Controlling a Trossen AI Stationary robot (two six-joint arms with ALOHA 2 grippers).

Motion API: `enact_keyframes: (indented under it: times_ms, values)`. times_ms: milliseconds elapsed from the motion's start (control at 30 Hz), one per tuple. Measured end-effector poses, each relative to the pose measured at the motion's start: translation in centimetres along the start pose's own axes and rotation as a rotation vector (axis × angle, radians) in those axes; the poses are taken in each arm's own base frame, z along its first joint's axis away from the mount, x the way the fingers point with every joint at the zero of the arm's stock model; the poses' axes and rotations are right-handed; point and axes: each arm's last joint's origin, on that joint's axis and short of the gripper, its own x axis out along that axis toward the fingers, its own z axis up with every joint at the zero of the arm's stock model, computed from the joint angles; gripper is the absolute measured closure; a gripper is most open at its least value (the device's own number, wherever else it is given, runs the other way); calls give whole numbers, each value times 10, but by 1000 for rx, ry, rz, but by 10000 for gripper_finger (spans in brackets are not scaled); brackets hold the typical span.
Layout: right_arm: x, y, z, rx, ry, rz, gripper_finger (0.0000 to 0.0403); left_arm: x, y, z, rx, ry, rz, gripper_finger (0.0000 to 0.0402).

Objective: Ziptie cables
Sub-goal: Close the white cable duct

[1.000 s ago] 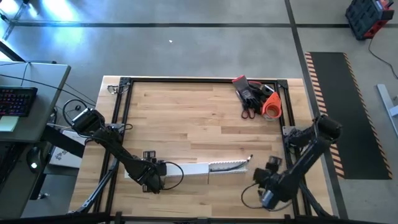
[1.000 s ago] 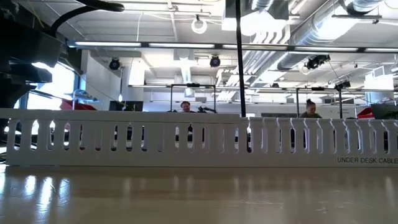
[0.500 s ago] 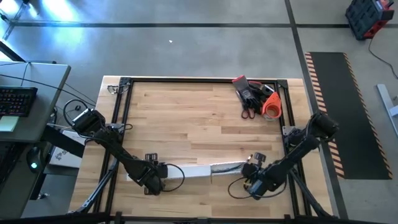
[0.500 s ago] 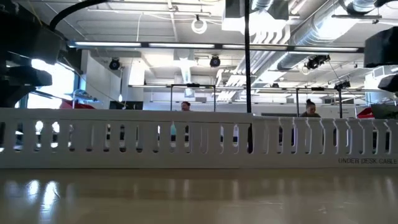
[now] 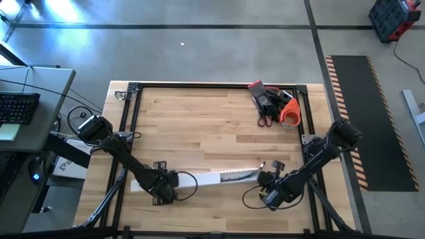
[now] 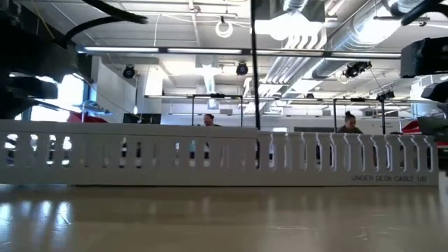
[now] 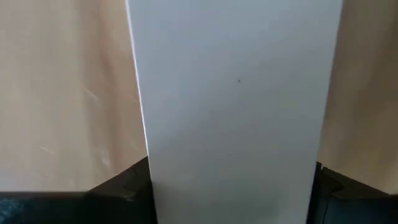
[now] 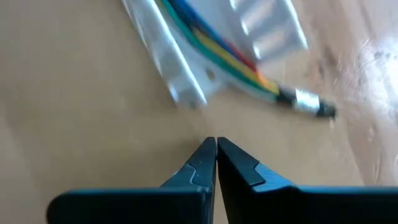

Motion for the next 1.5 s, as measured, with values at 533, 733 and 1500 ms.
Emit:
enact_keyframes:
  times_ms: [533, 733, 1500]
  values:
    - [-3, 0, -9, -6, 20, -16, 403, -5, -3, -17, -18, 268, -108, 188]
    - [-3, 0, -9, -7, 10, -20, 403, -3, -11, -13, 17, 113, -64, 193]
    - [-53, 48, 63, -331, -489, 165, 185, -7, -8, 9, 8, 42, -85, 197]
